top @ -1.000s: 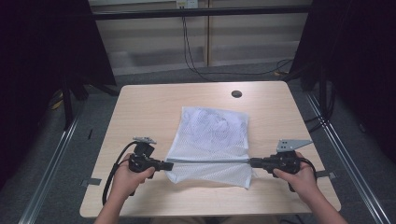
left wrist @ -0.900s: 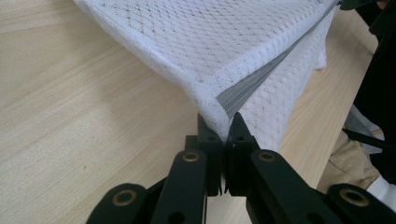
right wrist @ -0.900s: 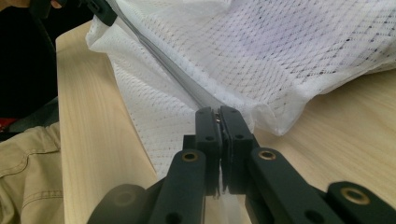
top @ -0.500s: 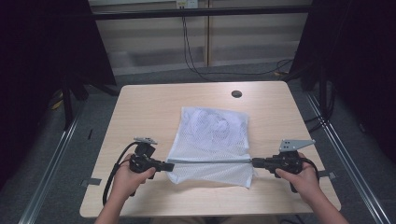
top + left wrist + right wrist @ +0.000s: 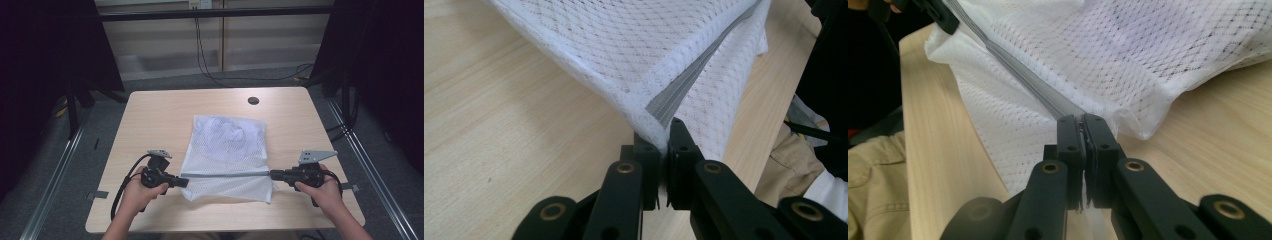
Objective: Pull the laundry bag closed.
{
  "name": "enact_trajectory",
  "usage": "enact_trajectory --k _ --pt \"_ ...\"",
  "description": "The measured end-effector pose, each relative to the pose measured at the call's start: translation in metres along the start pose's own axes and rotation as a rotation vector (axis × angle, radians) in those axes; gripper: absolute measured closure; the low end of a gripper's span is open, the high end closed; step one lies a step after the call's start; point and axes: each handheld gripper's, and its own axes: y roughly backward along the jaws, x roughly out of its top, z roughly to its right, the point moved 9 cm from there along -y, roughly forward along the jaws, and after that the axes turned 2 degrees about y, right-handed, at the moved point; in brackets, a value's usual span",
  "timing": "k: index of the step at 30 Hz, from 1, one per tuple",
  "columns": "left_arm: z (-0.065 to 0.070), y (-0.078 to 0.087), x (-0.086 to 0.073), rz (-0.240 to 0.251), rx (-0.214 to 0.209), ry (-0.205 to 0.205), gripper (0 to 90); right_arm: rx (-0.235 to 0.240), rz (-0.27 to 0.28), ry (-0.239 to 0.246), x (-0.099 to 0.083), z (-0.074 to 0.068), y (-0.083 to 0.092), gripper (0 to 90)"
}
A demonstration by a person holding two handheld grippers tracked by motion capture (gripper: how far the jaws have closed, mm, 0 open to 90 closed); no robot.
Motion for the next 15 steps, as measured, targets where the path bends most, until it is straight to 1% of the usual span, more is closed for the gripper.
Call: enact_trajectory --k 1,2,3,4,5,7,8,9,10,11,12,13,15 --pt "-0.0001 0.0004 0.0002 0.002 -0.005 -0.004 84.5 0.002 0.001 0.002 0.0001 -0.0004 0.0 86.3" --pt "0.0006 0.001 -0.0006 -0.006 -0.026 -0.022 82.5 0.002 0.002 0.007 0.0002 -0.0008 0.0 86.0" --pt "0.0001 0.0009 -0.0009 -0.004 -0.01 -0.027 80.7 -0.001 0.003 0.011 0.0002 -0.0007 0.0001 86.0" --pt "0.0003 0.0013 -0.0012 -0.005 -0.015 -0.026 80.4 0.001 0.005 0.012 0.0003 -0.0008 0.0001 85.9" --pt "0.0014 0.0012 -0.001 -0.001 -0.03 -0.025 79.6 0.0 0.007 0.016 0.0004 -0.0006 0.0001 85.8" --pt "0.0019 0.0019 -0.0005 0.005 -0.036 -0.028 75.1 0.0 0.009 0.018 0.0006 -0.0008 0.0 85.0" --pt "0.0017 0.0026 -0.001 -0.002 -0.027 -0.036 74.7 0.001 0.01 0.021 0.0007 -0.0013 0.0002 84.9" --pt "0.0035 0.0021 -0.0011 0.001 -0.043 -0.03 71.5 -0.001 0.005 0.024 0.0 -0.0011 0.0002 84.9" --pt "0.0032 0.0022 -0.0019 -0.006 -0.045 -0.046 71.5 -0.001 0.005 0.024 0.0 -0.0011 0.0002 84.9" --pt "0.0052 0.0014 -0.0023 -0.004 -0.055 -0.046 70.2 0.001 0.005 0.025 0.0 -0.0013 0.0001 84.6" --pt "0.0057 0.001 -0.0032 -0.011 -0.054 -0.057 68.7 0.001 0.007 0.028 0.0001 -0.0015 0.0001 84.0" --pt "0.0062 0.0005 -0.0034 -0.012 -0.059 -0.069 65.5 0.001 0.008 0.027 0.0002 -0.0017 0.0002 82.2" --pt "0.0061 -0.0001 -0.0023 0.002 -0.053 -0.085 58.4 -0.011 0.013 0.033 0.0008 -0.0014 0.0007 77.7"
